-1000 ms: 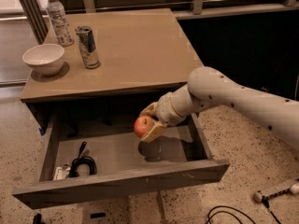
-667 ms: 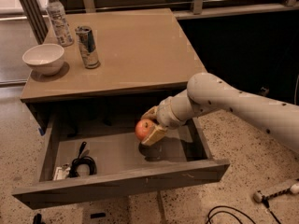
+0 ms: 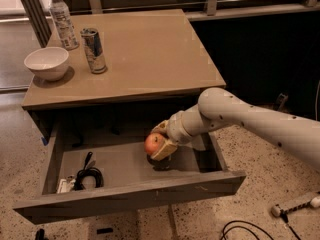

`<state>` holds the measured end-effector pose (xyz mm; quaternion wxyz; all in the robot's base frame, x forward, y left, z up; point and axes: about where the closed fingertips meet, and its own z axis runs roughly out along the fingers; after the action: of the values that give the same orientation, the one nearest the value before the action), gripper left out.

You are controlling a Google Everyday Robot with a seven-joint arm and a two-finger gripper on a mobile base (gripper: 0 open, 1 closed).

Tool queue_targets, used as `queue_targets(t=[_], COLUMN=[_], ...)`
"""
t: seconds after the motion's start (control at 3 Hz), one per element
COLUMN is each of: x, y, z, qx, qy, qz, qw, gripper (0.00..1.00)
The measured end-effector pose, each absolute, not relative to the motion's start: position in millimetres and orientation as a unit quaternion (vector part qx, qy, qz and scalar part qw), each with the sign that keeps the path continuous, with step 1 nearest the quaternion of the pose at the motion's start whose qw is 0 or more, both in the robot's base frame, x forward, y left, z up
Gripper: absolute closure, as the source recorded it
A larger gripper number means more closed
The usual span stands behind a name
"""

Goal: Place apple into top drawer

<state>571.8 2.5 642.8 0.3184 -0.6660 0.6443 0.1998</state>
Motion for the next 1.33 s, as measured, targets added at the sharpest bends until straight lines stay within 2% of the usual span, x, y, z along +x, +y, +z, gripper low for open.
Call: queue_targets(t=[0.67, 1.0, 1.33], x=[582, 581, 581], y=[7, 7, 7], z=[618, 618, 618], qx=[-0.654, -0.654, -0.654], qy=[0.649, 0.649, 0.649], qz=[0.219, 0.219, 0.219], qw=[0.323, 0.323, 0.323], gripper=[1.0, 0.81, 0.58])
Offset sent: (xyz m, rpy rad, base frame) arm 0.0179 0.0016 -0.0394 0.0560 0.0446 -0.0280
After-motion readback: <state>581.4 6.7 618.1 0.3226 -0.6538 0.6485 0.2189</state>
